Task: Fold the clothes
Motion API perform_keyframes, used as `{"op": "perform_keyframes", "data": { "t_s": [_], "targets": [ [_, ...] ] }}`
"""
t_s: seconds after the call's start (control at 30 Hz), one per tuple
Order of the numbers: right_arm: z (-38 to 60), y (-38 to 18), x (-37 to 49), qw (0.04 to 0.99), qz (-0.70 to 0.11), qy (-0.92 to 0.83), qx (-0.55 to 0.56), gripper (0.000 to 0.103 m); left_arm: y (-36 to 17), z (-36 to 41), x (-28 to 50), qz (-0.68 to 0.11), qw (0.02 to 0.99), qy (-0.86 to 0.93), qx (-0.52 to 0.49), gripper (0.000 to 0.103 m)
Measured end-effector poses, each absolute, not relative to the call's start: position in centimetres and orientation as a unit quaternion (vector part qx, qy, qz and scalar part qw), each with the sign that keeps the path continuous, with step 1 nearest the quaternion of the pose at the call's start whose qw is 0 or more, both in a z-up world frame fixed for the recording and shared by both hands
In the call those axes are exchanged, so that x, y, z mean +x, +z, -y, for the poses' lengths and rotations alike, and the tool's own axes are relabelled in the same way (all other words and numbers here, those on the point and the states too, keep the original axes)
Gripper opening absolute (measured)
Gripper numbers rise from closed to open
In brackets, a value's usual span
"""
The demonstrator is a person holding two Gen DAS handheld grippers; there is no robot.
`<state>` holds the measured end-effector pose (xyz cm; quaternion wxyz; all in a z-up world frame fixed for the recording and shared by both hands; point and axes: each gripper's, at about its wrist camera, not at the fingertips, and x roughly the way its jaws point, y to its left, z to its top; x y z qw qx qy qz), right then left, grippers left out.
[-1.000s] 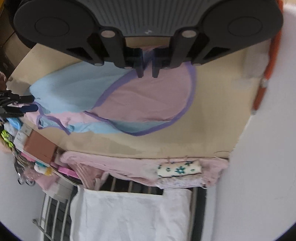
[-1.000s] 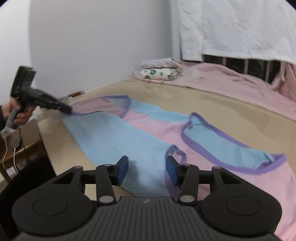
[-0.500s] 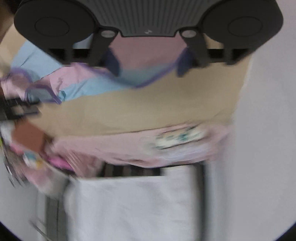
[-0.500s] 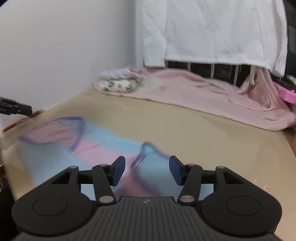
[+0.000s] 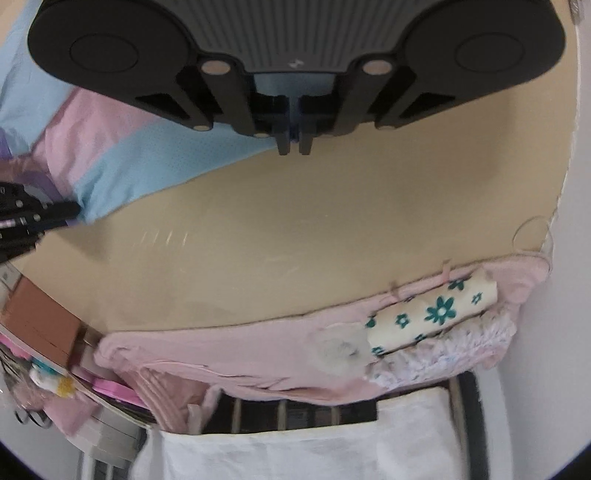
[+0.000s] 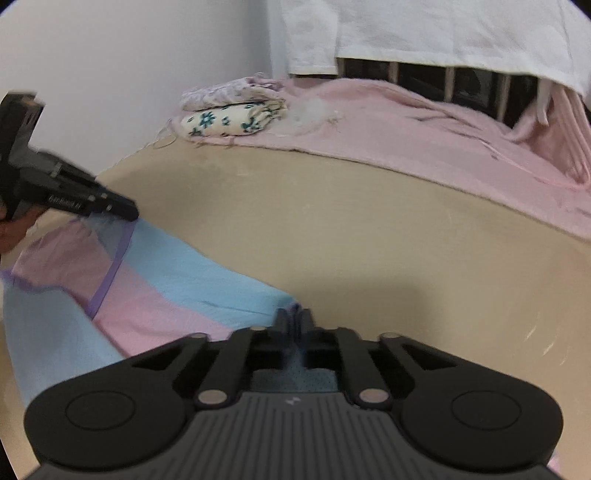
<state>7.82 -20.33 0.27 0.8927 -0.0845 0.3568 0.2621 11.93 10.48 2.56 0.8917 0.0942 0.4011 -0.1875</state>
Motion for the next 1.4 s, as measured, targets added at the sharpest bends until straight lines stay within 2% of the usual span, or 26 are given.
{"op": "perform_keyframes", "data": {
  "t_s": [0.17,0.27,0.37,0.43,0.5,0.53,0.57,0.6,0.63,0.67,0.77,0.8,0.87,0.9,0.93,1.23,1.27,1.33,1.4],
  "targets": [
    [20.5,2.7,5.6,0.905,-0.305,0.278,-0.103,0.004,5.5,-10.8,9.1,-0.359,0.91,-0.185,0.092,0.002],
    [20.8,5.0,1.6,0.914,-0.268,0.275,-0.132,0.003,7.4,-10.5,4.1,-0.31,0.927,-0.175,0.116,0.002],
    [20.6,5.6,-2.9,0.913,-0.25,0.276,-0.167,0.004,5.9,-10.5,-1.4,-0.307,0.931,-0.162,0.114,0.003],
    [20.2,4.0,-5.1,0.899,-0.28,0.283,-0.182,0.004,3.6,-10.5,-3.7,-0.323,0.927,-0.141,0.126,0.01],
    [19.9,2.6,-7.2,0.885,-0.307,0.292,-0.194,0.012,2.6,-11.4,-4.5,-0.326,0.934,-0.098,0.106,0.01],
    [20.5,2.7,-7.8,0.885,-0.307,0.299,-0.184,0.016,2.6,-12.1,-4.6,-0.331,0.936,-0.087,0.08,0.014],
    [21.3,3.4,-8.1,0.891,-0.301,0.296,-0.164,0.03,2.8,-12.6,-4.7,-0.331,0.939,-0.075,0.058,0.016],
    [22.2,4.1,-8.3,0.9,-0.293,0.29,-0.143,0.044,3.0,-13.1,-4.6,-0.331,0.941,-0.063,0.04,0.023],
    [23.5,5.1,-8.3,0.912,-0.281,0.275,-0.119,0.047,3.2,-13.2,-4.4,-0.328,0.942,-0.054,0.033,0.033],
    [24.7,5.8,-8.0,0.923,-0.271,0.253,-0.097,0.048,3.4,-13.3,-4.0,-0.327,0.944,-0.044,0.026,0.036],
    [28.6,6.6,-5.2,0.953,-0.268,0.134,-0.053,0.048,3.4,-13.8,-1.4,-0.355,0.935,-0.021,-0.016,0.039],
    [29.6,6.4,-4.0,0.956,-0.272,0.102,-0.049,0.048,3.3,-14.2,-0.4,-0.368,0.929,-0.017,-0.034,0.038],
    [31.2,5.6,-1.5,0.955,-0.287,0.071,-0.037,0.048,3.0,-14.8,1.1,-0.382,0.923,-0.014,-0.048,0.028],
    [31.8,5.2,-0.4,0.952,-0.295,0.067,-0.033,0.048,2.8,-15.0,1.5,-0.386,0.921,-0.015,-0.049,0.009],
    [32.1,4.8,0.4,0.952,-0.3,0.062,-0.028,0.048,2.6,-15.2,1.4,-0.386,0.921,-0.019,-0.049,0.0],
    [31.9,2.4,2.2,0.946,-0.319,0.053,-0.029,0.048,2.2,-17.9,2.1,-0.328,0.938,0.012,-0.115,0.0],
    [31.9,2.4,2.0,0.947,-0.316,0.053,-0.028,0.048,2.3,-18.3,1.6,-0.332,0.935,0.016,-0.12,0.003],
    [31.9,2.7,1.3,0.949,-0.309,0.057,-0.028,0.05,2.8,-18.5,0.2,-0.336,0.935,0.016,-0.112,0.023],
    [31.9,3.1,0.6,0.951,-0.301,0.06,-0.028,0.054,3.1,-18.5,-1.2,-0.339,0.935,0.017,-0.1,0.039]
  ]
}}
